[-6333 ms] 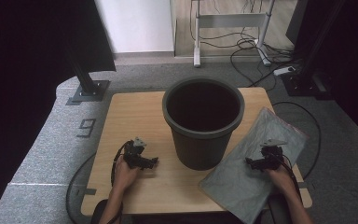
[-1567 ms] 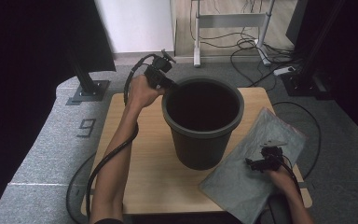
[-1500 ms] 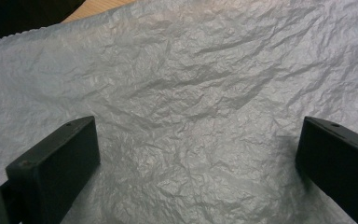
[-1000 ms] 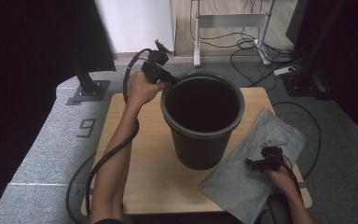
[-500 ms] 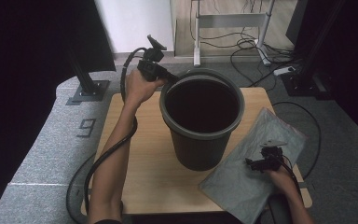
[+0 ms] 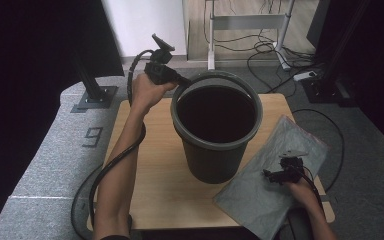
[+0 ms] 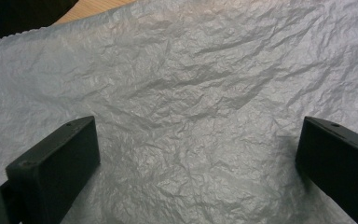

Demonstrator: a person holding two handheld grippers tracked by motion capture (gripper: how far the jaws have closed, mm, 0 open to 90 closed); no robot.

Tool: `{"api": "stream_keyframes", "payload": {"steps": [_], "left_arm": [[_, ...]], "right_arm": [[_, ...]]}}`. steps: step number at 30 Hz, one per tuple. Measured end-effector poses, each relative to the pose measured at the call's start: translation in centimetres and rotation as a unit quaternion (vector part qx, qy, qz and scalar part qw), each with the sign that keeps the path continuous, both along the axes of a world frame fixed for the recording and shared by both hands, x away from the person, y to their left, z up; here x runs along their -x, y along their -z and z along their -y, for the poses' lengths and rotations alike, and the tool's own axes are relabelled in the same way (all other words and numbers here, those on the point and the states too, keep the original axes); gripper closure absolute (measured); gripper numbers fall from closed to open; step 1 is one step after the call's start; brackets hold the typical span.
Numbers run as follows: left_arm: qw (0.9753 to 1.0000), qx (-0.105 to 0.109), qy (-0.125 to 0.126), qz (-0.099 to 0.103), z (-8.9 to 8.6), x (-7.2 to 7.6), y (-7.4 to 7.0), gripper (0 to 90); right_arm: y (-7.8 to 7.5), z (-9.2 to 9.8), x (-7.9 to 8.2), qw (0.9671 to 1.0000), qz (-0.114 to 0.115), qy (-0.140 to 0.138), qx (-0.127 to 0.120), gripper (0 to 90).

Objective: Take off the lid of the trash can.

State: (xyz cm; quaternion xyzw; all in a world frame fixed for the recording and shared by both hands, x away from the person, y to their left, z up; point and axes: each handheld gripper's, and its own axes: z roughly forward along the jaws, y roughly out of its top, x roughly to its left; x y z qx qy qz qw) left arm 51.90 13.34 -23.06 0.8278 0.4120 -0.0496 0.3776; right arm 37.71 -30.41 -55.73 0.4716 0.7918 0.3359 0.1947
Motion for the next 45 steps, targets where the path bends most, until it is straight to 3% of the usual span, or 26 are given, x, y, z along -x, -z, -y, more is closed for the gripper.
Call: {"api": "stream_keyframes", "payload": {"steps": [14,18,21,26,36,45], "left_arm": [[0.9995,0.027,0.002,-0.02,-0.4,-0.1,-0.5,81.3],[0.9968,0.071,0.011,-0.034,-1.0,0.0,-1.1,81.0],[0.9982,0.055,0.008,-0.022,-1.2,0.3,-1.6,80.6],[0.9999,-0.002,-0.015,-0.001,-1.4,0.7,-1.6,80.4],[0.9989,-0.018,-0.04,0.012,-3.3,0.7,-0.5,79.8],[0.998,-0.018,-0.058,0.016,-5.8,1.1,0.0,79.6]], "right_arm": [[0.0,0.0,0.0,1.0,0.0,0.0,0.0,0.0],[0.0,0.0,0.0,1.0,0.001,0.0,0.0,0.0],[0.0,0.0,0.0,1.0,0.0,0.0,0.0,0.0],[0.0,0.0,0.0,1.0,0.0,0.0,0.0,0.0],[0.0,0.0,0.0,1.0,0.0,0.0,0.0,0.0],[0.0,0.0,0.0,1.0,0.0,0.0,0.0,0.0]]}}
